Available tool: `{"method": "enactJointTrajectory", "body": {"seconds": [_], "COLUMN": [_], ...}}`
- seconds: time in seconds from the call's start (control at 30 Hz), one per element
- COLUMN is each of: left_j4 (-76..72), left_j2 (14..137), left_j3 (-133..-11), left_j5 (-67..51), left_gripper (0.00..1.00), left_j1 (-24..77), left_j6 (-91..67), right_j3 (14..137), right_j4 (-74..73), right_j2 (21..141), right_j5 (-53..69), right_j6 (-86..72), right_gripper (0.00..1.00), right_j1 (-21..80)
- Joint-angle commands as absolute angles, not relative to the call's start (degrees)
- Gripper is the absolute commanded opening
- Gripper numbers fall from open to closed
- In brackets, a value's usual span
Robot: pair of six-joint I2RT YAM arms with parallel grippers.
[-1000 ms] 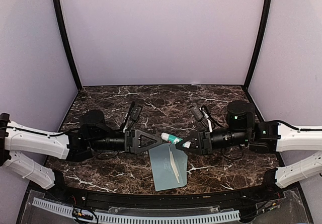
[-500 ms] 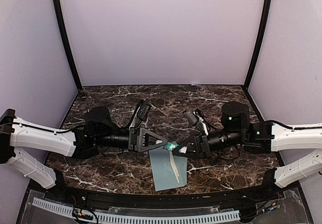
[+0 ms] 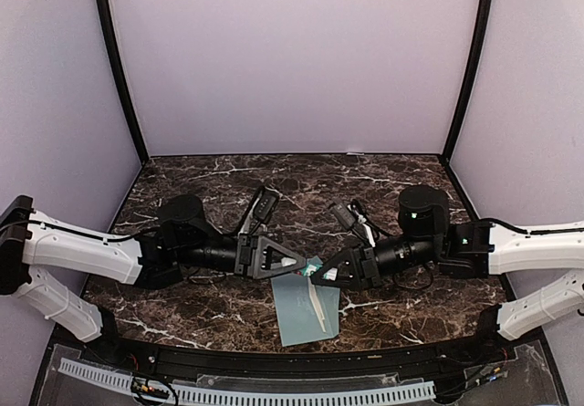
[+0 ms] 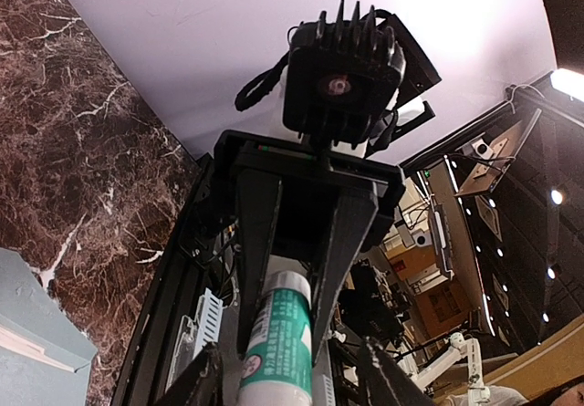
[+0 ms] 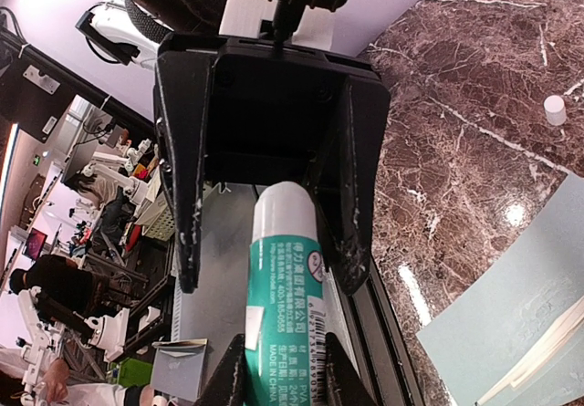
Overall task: Place the letter into the envelope and seal it
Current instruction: Adjust the solid glue.
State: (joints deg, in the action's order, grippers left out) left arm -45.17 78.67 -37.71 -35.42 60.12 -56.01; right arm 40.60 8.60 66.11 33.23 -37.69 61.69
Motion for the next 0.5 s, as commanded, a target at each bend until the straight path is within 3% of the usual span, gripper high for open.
{"method": "enactJointTrajectory", "body": {"seconds": [0.0, 0.47], "left_j4": [-46.63, -48.04], "left_j2": [79.10, 78.92], "left_j3": [-39.63, -39.06], "left_j5": [-37.32, -36.80], "left_gripper": [0.48, 0.14], "left_j1": [60.71, 60.74], "left_j6": [-55.99, -56.56], "right_j3": [42.29, 42.00], "right_j4": [11.07, 11.04], "right_j2": [65.83, 64.87], "right_j5": [33.40, 31.06], "right_j6": [-36.79, -36.88], "right_gripper": [0.04, 0.06], "right_j1": [61.37, 61.41]}}
